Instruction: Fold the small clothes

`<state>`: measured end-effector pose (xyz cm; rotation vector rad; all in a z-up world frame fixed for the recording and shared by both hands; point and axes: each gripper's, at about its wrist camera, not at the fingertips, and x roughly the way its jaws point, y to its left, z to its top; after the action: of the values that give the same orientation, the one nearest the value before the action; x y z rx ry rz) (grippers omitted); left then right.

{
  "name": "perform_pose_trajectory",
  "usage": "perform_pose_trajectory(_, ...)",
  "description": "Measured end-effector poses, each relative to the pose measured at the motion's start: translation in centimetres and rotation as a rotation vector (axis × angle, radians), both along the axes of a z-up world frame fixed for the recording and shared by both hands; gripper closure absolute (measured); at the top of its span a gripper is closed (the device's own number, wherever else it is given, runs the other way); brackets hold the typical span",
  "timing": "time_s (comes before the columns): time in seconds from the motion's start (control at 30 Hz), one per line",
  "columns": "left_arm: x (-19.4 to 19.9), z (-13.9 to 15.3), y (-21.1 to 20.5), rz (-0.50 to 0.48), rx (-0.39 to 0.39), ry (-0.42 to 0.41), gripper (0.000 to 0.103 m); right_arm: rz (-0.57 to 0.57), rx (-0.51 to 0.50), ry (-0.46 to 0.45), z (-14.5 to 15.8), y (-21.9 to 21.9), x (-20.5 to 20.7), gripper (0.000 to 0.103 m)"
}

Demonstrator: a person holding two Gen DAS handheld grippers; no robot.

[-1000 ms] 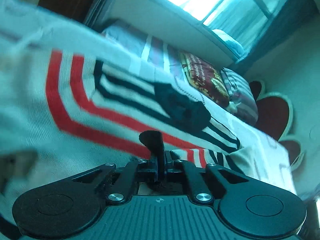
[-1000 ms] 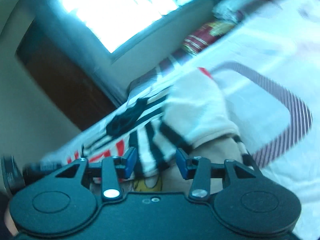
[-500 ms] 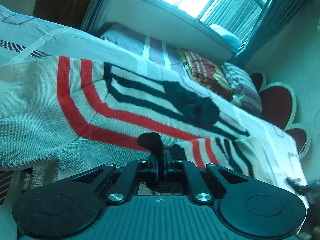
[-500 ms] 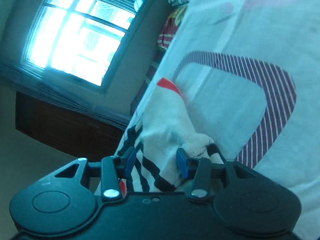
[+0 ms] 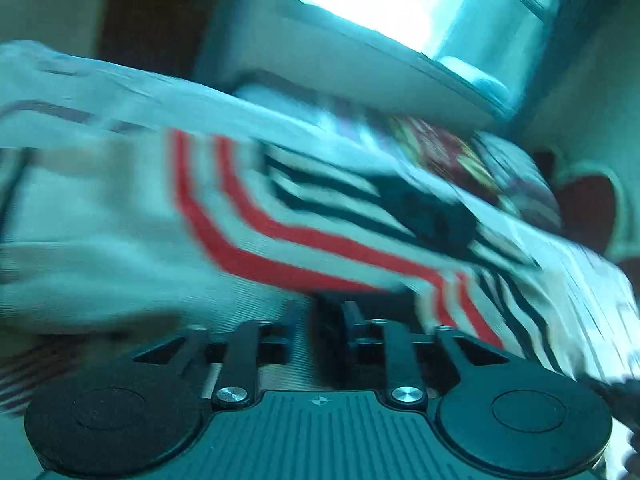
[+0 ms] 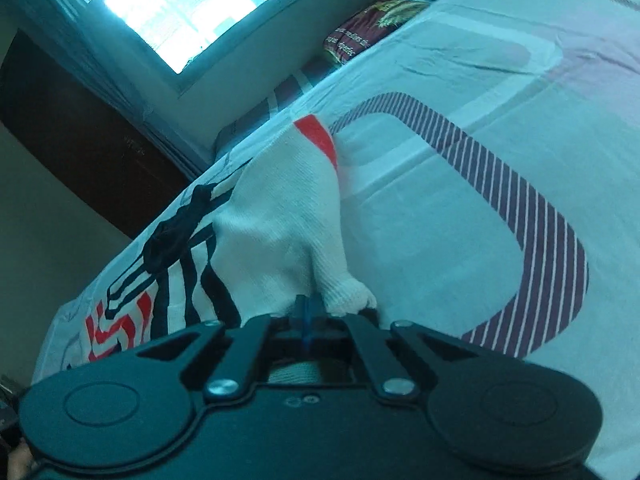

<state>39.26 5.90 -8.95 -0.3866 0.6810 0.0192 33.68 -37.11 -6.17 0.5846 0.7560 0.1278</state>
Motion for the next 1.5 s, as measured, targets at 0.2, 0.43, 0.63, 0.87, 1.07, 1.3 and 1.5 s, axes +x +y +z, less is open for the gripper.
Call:
perform_pose_trajectory(0.2, 1.0, 3.3, -6.3, -0.194, 0.09, -0.121, 0.039, 0.084, -0.222, -0.218, 3.1, 1.0, 1.2, 0.084)
perform_pose_trajectory(0.43, 3.1, -0.3, -14.5, -0.291, 0.271, -0.019, 0.021, 0.301, -0.516, -0.179, -0.1, 5.3, 4.7, 0.102)
perform_pose_trajectory(0.63, 2.0, 1.8, -12.7, -0.246, 0.293, -0.047, 0.021, 0.215, -0.385, -0.262, 2.2, 1.8, 5.2, 0.066)
perform_pose_trajectory(0.87, 3.4, 0.3, -10.4, -0.148, 0.343, 0.023, 0.021, 0.131, -0.171, -0.19, 0.3, -3.4, 12.0, 0.071)
perform_pose_trajectory(1.07, 3.2, -0.2, -10.2, -0.109, 0.388, 0.025, 0.021, 0.12, -0.359, -0.144, -1.1, -2.4, 13.6, 0.1)
perform_pose_trajectory(1.3, 3.2, 0.4, -10.1, -0.107, 0.38, 0.035, 0.021, 0.18, -0.405, -0.232, 2.1, -0.3, 10.5, 0.088)
perform_pose_trajectory(1.5, 3.2, 1.2, -12.6, -0.155, 0.422, -0.01, 0.021, 0.19, -0.604, -0.118, 0.0, 1.4, 12.2, 0.076)
